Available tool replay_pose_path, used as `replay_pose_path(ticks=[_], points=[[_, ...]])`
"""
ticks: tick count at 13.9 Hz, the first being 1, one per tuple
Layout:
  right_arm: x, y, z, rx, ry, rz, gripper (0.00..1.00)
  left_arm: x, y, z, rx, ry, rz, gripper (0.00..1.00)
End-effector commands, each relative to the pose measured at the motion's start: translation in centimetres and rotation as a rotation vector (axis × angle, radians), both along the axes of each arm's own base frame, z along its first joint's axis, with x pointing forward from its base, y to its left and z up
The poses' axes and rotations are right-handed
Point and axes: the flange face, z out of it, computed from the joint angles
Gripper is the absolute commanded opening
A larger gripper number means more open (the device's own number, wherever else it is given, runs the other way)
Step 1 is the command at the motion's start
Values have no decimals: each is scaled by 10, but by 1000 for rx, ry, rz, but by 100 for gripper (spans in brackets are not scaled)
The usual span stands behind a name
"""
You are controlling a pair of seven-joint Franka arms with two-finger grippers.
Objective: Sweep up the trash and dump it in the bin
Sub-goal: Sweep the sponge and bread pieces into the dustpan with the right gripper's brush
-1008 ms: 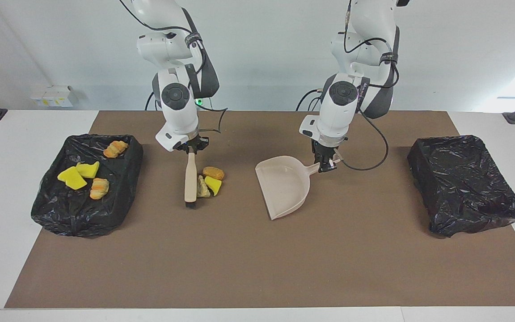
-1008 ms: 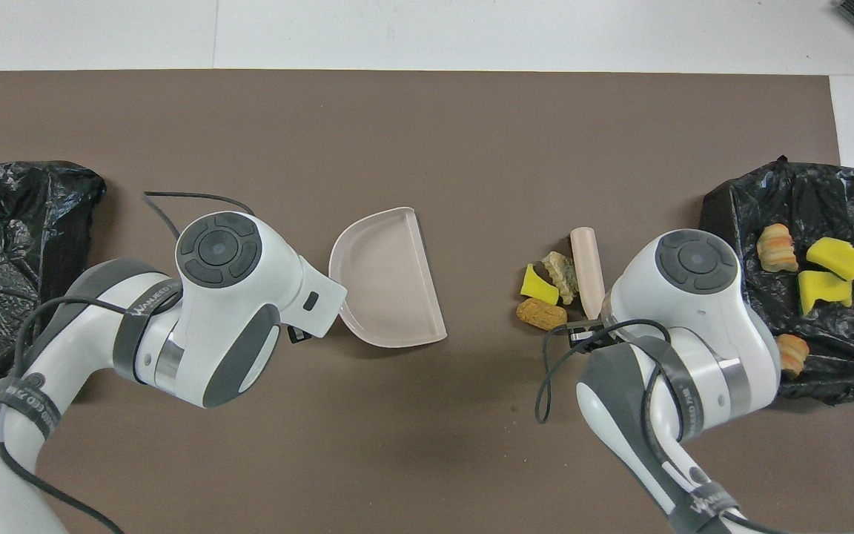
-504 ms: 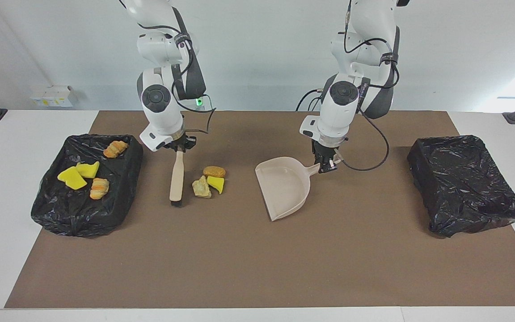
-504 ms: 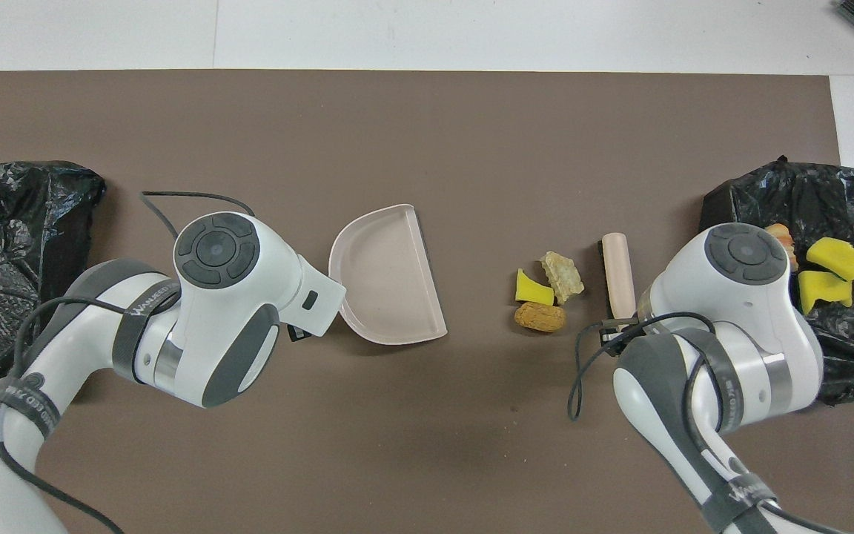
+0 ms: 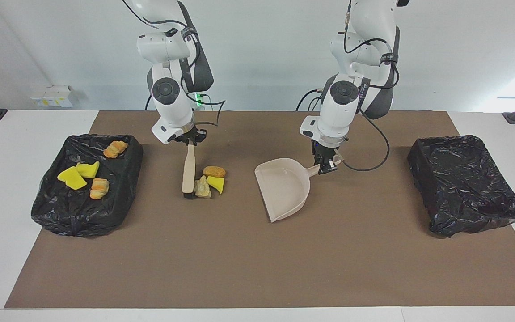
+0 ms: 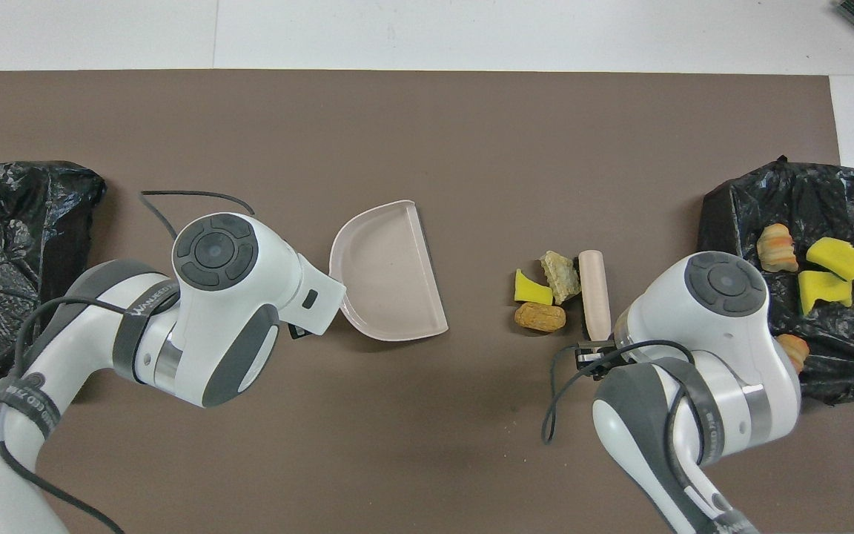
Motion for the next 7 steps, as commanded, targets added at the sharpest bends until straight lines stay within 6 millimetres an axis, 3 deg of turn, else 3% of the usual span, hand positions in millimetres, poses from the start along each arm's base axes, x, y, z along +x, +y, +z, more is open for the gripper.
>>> replay_pose_path(ticks=[1,3,7], points=[[-3,3,1,22,-28,-24,0,-1,5,0,-1,-29,-10,0],[-4,11,-5,37,-21,-44,0,-1,6,-1,-1,-28,-9,0],[-5,52,-7,49,-63,-81,0,1,9,-1,1,-25,-3,0]])
